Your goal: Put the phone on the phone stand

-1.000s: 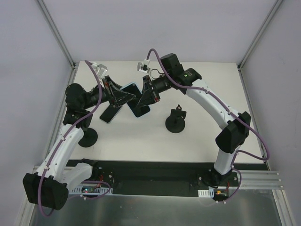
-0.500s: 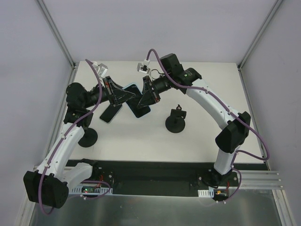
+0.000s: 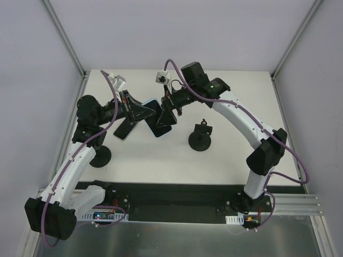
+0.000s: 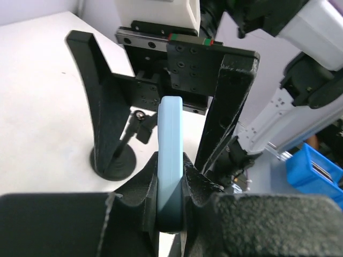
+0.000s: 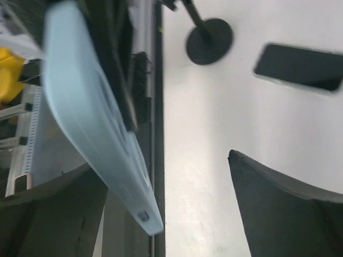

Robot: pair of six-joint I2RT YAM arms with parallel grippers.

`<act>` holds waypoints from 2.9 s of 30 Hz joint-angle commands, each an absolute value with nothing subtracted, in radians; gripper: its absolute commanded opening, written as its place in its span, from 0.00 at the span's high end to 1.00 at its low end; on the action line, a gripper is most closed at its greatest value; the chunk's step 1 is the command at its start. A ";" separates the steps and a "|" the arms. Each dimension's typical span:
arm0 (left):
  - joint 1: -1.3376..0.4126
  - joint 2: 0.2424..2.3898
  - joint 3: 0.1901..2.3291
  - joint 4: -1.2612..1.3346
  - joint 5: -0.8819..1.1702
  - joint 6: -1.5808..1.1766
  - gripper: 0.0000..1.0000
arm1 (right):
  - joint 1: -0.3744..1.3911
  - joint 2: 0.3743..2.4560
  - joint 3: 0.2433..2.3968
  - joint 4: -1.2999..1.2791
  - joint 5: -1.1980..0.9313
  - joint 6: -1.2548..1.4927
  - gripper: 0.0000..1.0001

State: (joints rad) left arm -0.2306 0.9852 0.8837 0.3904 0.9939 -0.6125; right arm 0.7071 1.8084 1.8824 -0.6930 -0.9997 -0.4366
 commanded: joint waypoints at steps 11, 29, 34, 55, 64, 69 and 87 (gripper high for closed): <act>-0.235 0.793 0.926 0.155 0.620 -0.383 1.00 | 0.560 1.156 1.303 -0.574 -0.223 0.047 0.04; -0.282 0.815 0.937 0.124 0.609 -0.371 1.00 | 0.772 1.086 1.035 -0.615 0.534 0.339 0.35; -0.301 0.811 0.942 0.110 0.604 -0.359 1.00 | 0.804 1.103 1.022 -0.594 0.557 0.353 0.51; -0.310 0.851 0.945 0.110 0.629 -0.370 1.00 | 0.836 1.137 1.008 -0.492 0.531 0.232 0.80; -0.376 0.891 0.954 0.113 0.750 -0.316 1.00 | 0.838 1.121 0.994 -0.476 0.491 0.146 0.99; -0.452 0.887 0.896 0.276 0.928 -0.307 1.00 | 0.833 1.123 1.006 -0.454 0.336 -0.050 0.99; -0.778 1.331 1.214 0.456 1.124 -0.043 1.00 | 0.503 1.229 1.080 -0.501 -0.598 -0.429 0.99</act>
